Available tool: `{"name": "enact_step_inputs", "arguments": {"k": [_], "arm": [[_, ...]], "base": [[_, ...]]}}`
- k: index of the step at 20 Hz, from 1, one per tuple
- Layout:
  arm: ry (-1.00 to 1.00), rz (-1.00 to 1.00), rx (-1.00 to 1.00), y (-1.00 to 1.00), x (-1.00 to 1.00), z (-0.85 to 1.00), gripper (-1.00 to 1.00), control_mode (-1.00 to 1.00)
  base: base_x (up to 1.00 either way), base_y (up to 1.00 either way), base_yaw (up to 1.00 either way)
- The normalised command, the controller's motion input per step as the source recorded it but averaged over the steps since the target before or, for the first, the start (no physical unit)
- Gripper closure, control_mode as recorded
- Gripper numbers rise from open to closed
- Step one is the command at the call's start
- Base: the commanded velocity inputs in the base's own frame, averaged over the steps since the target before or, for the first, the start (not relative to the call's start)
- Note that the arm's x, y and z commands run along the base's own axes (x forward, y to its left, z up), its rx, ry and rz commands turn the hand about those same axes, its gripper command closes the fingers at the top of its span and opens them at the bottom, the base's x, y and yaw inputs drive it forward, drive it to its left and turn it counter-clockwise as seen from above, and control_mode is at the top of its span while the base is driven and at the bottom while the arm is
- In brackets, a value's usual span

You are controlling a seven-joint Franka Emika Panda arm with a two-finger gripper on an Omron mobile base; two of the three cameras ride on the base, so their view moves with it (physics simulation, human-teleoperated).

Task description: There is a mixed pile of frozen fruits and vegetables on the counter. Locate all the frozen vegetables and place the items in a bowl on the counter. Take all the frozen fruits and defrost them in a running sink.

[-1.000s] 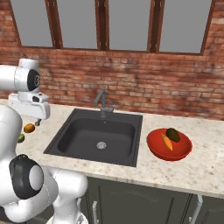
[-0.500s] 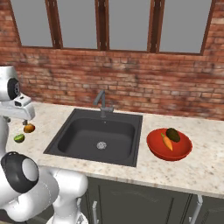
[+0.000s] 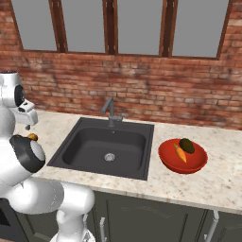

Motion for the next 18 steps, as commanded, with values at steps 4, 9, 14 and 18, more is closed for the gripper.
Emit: {"name": "enact_step_inputs", "arguments": {"k": [4, 9, 14, 18], "arm": [[0.00, 0.00, -0.12, 0.71, 0.31, -0.18, -1.00, -1.00], [-0.01, -0.01, -0.07, 0.13, 0.00, -0.28, -1.00, -1.00], [0.00, 0.00, -0.01, 0.02, 0.07, -0.41, -1.00, -1.00], [0.00, 0.00, 0.00, 0.17, 0.43, -0.47, -1.00, -1.00]], "base": [[0.00, 0.00, 0.00], [0.00, 0.00, 0.00], [0.00, 0.00, 0.00], [0.00, 0.00, 0.00]]}}
